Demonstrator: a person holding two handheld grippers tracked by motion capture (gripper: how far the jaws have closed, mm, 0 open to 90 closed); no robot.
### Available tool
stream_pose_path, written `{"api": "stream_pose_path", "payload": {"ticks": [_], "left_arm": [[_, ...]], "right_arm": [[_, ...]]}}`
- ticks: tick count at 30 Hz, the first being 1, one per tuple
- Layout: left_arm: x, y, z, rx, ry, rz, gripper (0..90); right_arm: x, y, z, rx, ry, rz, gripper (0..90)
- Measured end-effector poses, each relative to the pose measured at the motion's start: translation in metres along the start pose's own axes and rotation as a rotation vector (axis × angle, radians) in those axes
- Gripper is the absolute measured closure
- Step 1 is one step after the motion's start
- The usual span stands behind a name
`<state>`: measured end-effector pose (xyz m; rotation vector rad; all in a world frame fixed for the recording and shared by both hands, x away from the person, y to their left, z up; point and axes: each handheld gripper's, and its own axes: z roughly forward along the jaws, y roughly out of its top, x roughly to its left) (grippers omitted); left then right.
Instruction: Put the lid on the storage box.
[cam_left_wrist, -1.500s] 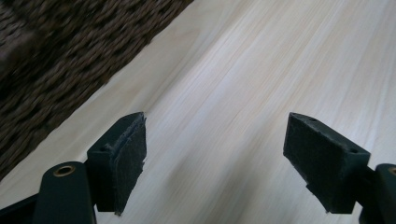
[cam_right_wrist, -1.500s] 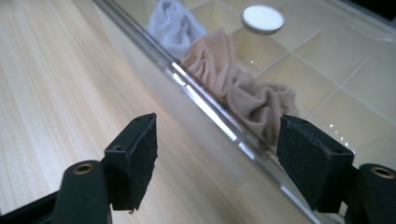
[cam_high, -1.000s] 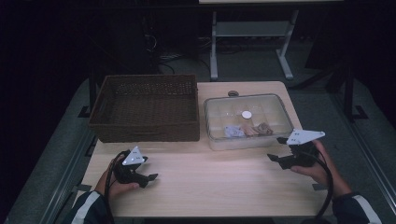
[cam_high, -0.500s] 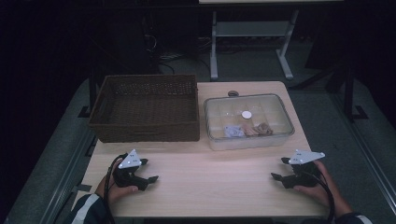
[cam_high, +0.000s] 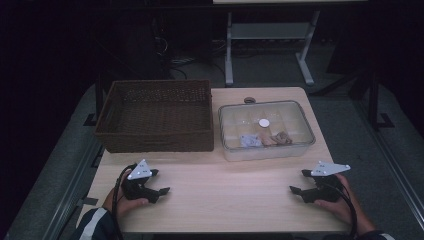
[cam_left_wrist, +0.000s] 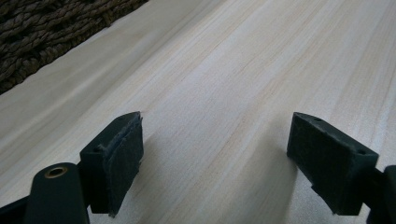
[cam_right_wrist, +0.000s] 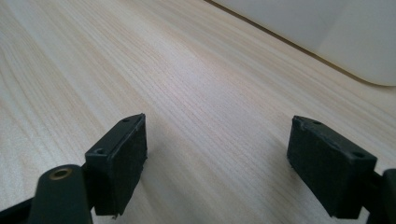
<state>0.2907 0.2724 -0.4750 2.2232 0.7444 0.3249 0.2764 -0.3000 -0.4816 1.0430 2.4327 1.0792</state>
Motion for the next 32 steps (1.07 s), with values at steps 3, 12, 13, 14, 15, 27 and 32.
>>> {"api": "stream_pose_path", "payload": {"ticks": [3,12,13,14,15,27,32], "left_arm": [[0.0,-0.0001,-0.0001,0.001,0.001,0.001,18.0],[0.0,-0.0001,-0.0001,0.0,0.003,-0.001,17.9],[0.0,-0.0001,-0.0001,0.0,0.003,-0.001,17.8],[0.0002,-0.0001,-0.0002,0.001,0.005,-0.002,17.8],[0.0002,-0.0001,-0.0002,0.001,0.005,-0.002,17.8],[0.0024,0.0017,0.0016,0.005,0.014,-0.008,16.8],[0.0023,0.002,0.0024,0.002,0.024,-0.02,15.2]], "right_arm": [[0.0009,0.0002,0.0005,-0.002,-0.004,0.009,18.8],[0.0026,0.0008,0.0013,-0.002,-0.02,0.026,17.8],[0.0026,0.0008,0.0012,-0.001,-0.02,0.026,17.8],[0.0027,0.0008,0.0013,-0.001,-0.02,0.027,17.8],[0.0027,0.0008,0.0013,-0.001,-0.02,0.027,17.8],[0.0041,0.0017,0.0024,-0.001,-0.032,0.036,17.6],[0.0042,0.0017,0.0024,0.0,-0.03,0.035,17.1]]}}
